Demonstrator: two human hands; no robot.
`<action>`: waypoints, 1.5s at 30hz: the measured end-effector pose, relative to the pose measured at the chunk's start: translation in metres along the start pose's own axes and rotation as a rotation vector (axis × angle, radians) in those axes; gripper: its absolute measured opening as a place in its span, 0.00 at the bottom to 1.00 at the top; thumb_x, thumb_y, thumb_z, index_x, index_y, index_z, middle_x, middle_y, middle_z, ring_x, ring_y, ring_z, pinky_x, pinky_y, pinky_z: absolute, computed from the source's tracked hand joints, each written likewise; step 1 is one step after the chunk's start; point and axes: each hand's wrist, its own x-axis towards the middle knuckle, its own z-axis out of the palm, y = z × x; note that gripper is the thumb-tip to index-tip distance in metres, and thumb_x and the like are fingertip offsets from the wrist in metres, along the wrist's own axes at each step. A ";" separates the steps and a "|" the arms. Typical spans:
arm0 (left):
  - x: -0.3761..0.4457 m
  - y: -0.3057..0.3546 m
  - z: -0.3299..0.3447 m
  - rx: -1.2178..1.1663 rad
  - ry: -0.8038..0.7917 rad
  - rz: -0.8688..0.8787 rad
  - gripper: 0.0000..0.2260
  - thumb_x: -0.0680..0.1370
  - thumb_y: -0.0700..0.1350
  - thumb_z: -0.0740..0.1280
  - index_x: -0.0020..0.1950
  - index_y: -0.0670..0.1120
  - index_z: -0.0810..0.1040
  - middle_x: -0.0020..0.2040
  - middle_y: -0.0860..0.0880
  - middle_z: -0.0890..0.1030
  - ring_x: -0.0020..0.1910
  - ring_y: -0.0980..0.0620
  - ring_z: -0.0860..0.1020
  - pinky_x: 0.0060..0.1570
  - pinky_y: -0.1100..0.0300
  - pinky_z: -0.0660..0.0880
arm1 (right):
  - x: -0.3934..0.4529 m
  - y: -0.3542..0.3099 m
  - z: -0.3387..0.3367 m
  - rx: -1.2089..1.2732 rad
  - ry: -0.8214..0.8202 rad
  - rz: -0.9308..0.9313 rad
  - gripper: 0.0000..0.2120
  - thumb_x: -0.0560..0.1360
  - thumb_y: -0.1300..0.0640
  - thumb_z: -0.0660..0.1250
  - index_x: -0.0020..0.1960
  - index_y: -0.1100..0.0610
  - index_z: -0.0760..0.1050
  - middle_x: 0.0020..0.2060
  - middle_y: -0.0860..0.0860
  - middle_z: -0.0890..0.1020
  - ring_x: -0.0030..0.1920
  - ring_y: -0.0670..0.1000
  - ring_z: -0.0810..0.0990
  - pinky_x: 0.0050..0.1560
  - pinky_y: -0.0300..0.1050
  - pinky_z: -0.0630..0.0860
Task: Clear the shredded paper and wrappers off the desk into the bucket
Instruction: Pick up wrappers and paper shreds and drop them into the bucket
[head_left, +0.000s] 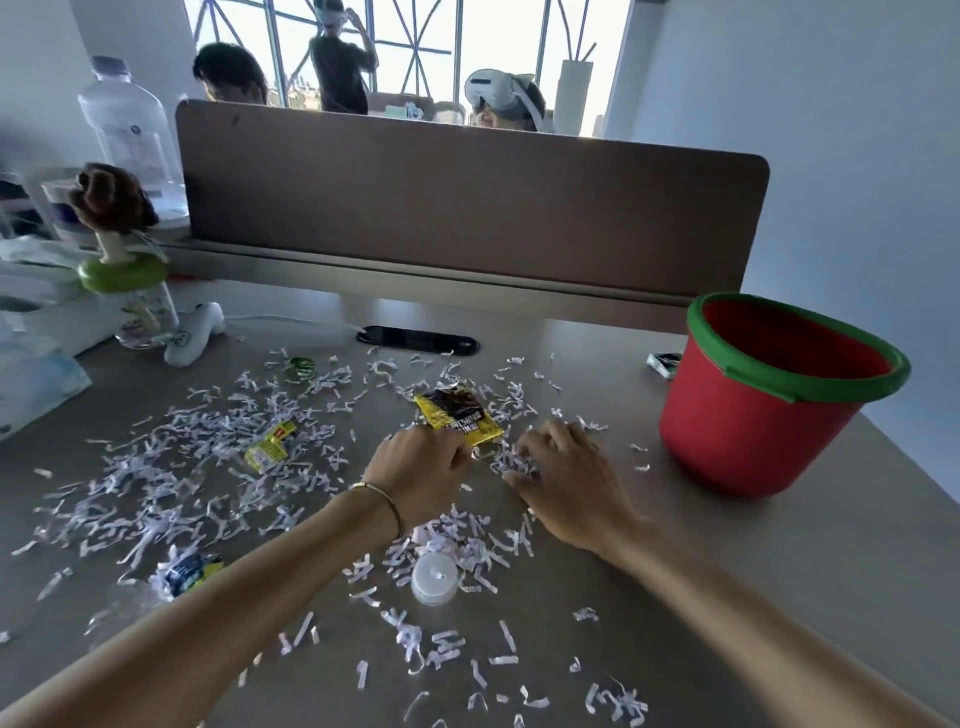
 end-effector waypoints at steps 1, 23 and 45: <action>0.003 0.000 0.001 -0.002 -0.003 0.001 0.14 0.81 0.47 0.61 0.36 0.47 0.67 0.30 0.50 0.71 0.33 0.43 0.74 0.32 0.56 0.67 | -0.002 -0.001 -0.001 -0.006 0.027 -0.046 0.13 0.82 0.40 0.55 0.55 0.49 0.71 0.53 0.47 0.74 0.55 0.50 0.74 0.50 0.45 0.71; 0.126 0.151 -0.088 -0.418 0.026 0.159 0.17 0.81 0.42 0.59 0.33 0.41 0.76 0.33 0.42 0.80 0.37 0.42 0.78 0.35 0.54 0.69 | 0.051 0.058 -0.210 0.354 0.511 0.162 0.26 0.79 0.51 0.67 0.26 0.60 0.70 0.21 0.54 0.76 0.24 0.50 0.74 0.33 0.46 0.71; 0.201 0.275 -0.061 -0.490 -0.053 0.304 0.17 0.81 0.45 0.61 0.37 0.38 0.80 0.31 0.44 0.82 0.27 0.51 0.74 0.31 0.57 0.73 | 0.012 0.173 -0.254 0.229 0.262 0.446 0.08 0.69 0.59 0.71 0.40 0.48 0.86 0.32 0.42 0.86 0.40 0.42 0.84 0.50 0.49 0.82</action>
